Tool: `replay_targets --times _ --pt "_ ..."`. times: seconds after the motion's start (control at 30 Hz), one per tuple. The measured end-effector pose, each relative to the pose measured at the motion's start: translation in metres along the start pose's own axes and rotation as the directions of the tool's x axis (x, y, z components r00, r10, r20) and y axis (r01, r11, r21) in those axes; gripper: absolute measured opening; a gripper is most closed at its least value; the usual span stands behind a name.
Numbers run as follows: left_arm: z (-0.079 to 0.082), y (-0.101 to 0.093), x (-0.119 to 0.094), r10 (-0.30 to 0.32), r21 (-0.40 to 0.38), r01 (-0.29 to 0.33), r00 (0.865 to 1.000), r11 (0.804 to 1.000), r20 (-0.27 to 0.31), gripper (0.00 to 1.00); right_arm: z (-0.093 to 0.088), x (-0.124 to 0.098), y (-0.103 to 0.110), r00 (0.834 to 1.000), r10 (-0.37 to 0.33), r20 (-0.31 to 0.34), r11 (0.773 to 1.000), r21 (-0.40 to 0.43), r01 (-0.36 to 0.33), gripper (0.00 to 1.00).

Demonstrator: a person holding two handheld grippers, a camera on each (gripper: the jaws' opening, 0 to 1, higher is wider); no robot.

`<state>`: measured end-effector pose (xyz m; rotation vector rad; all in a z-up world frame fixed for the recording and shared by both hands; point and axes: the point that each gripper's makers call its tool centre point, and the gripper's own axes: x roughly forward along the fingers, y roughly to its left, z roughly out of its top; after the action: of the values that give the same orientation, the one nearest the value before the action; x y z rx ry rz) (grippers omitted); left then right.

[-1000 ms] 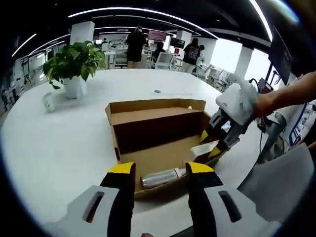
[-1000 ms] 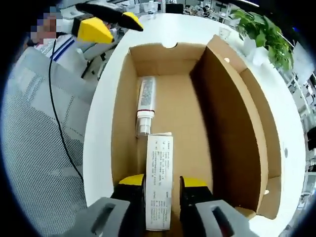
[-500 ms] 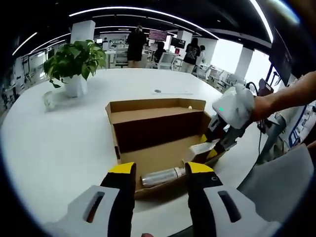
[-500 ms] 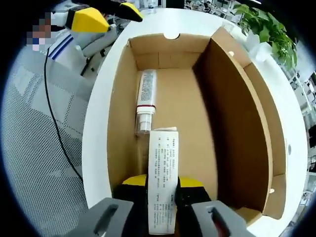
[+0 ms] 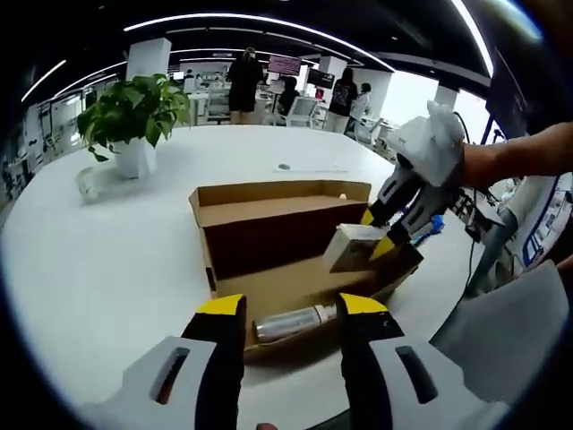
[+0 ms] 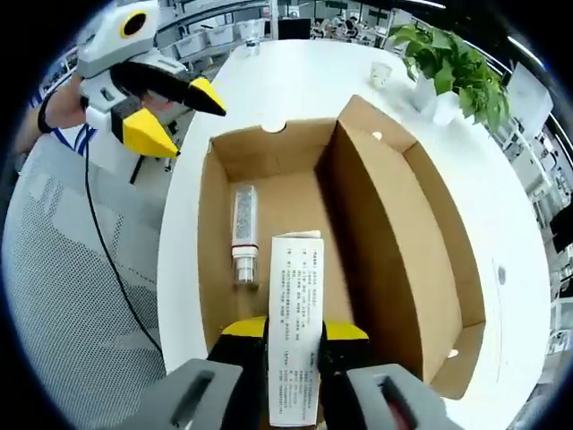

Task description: Operate the shoe box by opening the lid, removing the specified soft item, and placing it in the target area until the item is outside and the box remains undamaged.

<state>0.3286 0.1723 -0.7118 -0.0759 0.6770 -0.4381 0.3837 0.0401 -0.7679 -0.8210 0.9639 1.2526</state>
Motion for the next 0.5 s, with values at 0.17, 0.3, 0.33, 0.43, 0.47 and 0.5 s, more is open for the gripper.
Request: replay_targets --times 0.17,0.3,0.33,0.43,0.47,0.5 --pt "0.000 -0.001 0.000 -0.003 0.001 0.003 1.000 1.000 0.000 0.41 0.013 -0.024 -0.001 1.000 -0.016 0.026 1.000 -0.016 0.017 0.17" --pt "0.000 -0.001 0.000 -0.003 0.002 0.003 1.000 1.000 0.000 0.41 0.016 -0.043 0.000 0.999 -0.030 0.039 0.999 -0.025 0.031 0.17" --pt "0.001 -0.001 0.000 -0.003 0.004 0.003 1.000 1.000 0.002 0.41 0.016 -0.046 0.000 0.999 -0.033 0.041 0.999 -0.027 0.034 0.17" --pt "0.001 -0.003 0.000 -0.006 0.011 0.006 1.000 1.000 0.000 0.41 0.014 -0.057 -0.001 0.998 -0.043 0.045 0.999 -0.030 0.044 0.17" --pt "0.001 -0.004 0.000 -0.007 0.015 0.007 1.000 1.000 -0.002 0.41 0.009 -0.063 -0.001 0.998 -0.052 0.044 0.998 -0.031 0.054 0.17" --pt "0.001 -0.004 0.000 -0.008 0.016 0.008 1.000 1.000 -0.002 0.41 0.008 -0.065 -0.002 0.998 -0.055 0.044 0.998 -0.031 0.056 0.17"
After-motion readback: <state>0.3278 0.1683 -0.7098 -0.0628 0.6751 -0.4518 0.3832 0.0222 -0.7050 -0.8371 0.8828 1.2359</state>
